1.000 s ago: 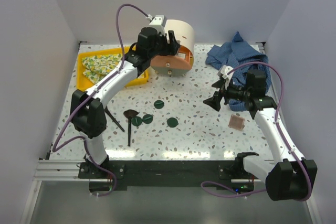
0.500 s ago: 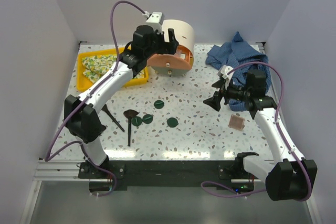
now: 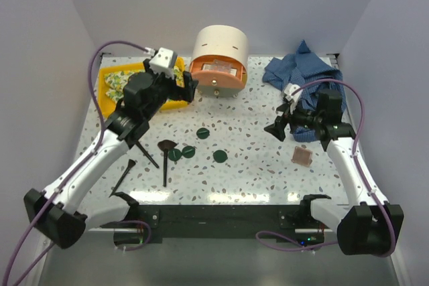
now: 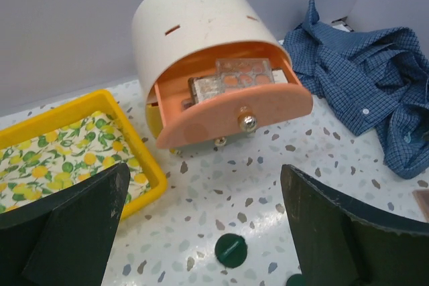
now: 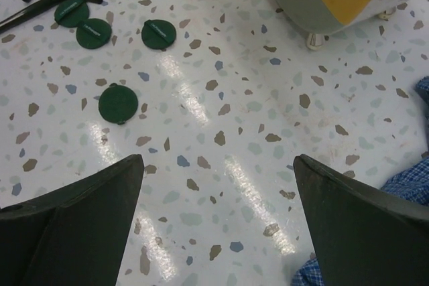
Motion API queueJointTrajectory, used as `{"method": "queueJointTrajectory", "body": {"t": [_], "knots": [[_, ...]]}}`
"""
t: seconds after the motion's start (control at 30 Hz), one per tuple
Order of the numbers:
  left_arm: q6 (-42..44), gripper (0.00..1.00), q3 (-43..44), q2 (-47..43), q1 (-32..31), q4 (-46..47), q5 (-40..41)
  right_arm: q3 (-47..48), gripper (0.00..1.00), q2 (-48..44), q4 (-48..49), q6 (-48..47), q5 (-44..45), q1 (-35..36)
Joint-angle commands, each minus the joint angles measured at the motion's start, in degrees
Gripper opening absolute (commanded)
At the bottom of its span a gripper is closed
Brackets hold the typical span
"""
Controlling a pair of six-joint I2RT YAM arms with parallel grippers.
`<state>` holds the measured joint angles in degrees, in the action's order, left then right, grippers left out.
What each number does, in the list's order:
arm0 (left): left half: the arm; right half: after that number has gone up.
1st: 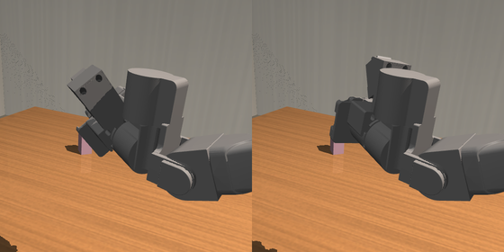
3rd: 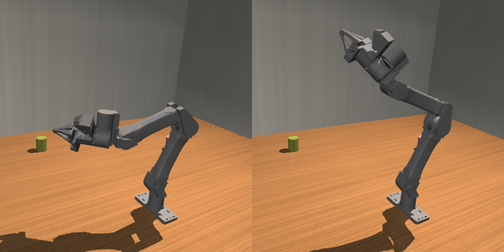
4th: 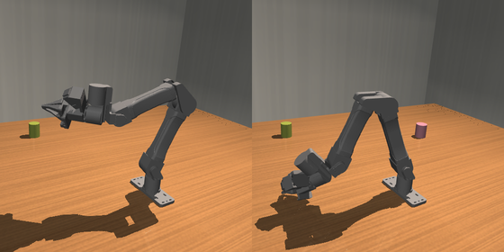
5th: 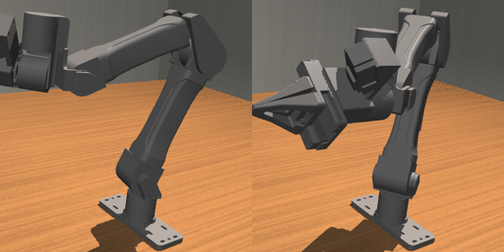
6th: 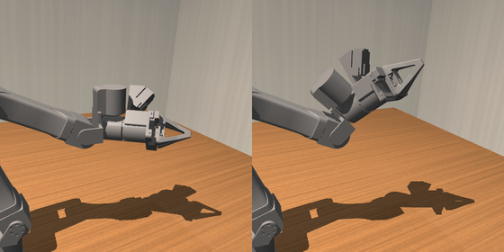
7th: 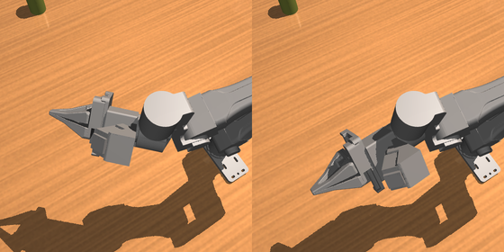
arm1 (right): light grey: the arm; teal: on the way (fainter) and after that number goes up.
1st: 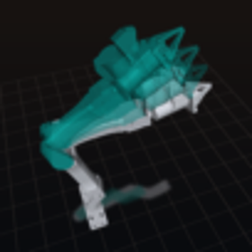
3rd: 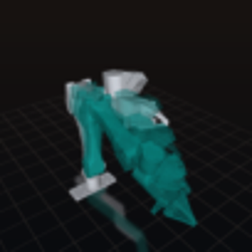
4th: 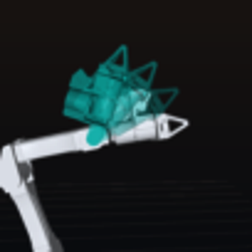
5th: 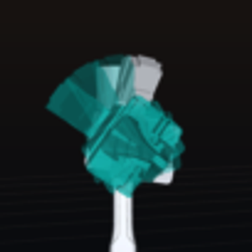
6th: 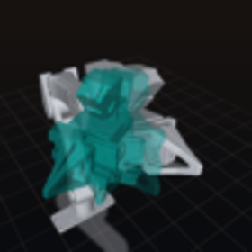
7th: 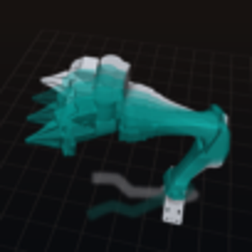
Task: Organize the makeup
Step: Place the makeup in the drawer, then pick up the makeup from the center of the board.
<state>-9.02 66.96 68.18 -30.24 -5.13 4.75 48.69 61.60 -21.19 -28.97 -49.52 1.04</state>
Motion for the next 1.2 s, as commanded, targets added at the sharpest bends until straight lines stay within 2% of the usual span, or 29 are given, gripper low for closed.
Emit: {"method": "queueJointTrajectory", "body": {"t": [0.0,0.1,0.23,0.4,0.73,1.0,1.17], "knots": [[5.5,1.00,-11.7,-9.9,0.9,1.4,2.4,6.1,0.99,2.8,-10.0,-7.4,3.8,-0.4],[6.5,1.00,-19.1,-15.5,1.0,0.6,3.4,10.3,0.99,7.0,-22.1,-15.6,7.1,-0.3],[8.1,1.00,-26.1,-19.9,1.0,0.3,4.4,10.3,0.99,8.4,-28.7,-21.5,15.6,-0.2],[10.8,1.00,-26.2,-21.2,1.0,-1.5,6.0,6.6,0.99,6.4,-30.9,-24.7,24.5,-0.3],[10.3,1.00,-26.0,-21.0,1.0,-2.1,3.4,2.6,0.99,5.4,-32.9,-28.7,32.9,-0.3],[10.2,1.00,-26.0,-22.0,1.0,-2.3,3.2,0.9,0.99,8.2,-32.9,-30.1,39.6,-0.3],[10.2,1.00,-26.1,-22.6,1.0,-2.3,3.2,-1.5,0.99,13.1,-30.1,-31.6,44.6,-0.4]]}}
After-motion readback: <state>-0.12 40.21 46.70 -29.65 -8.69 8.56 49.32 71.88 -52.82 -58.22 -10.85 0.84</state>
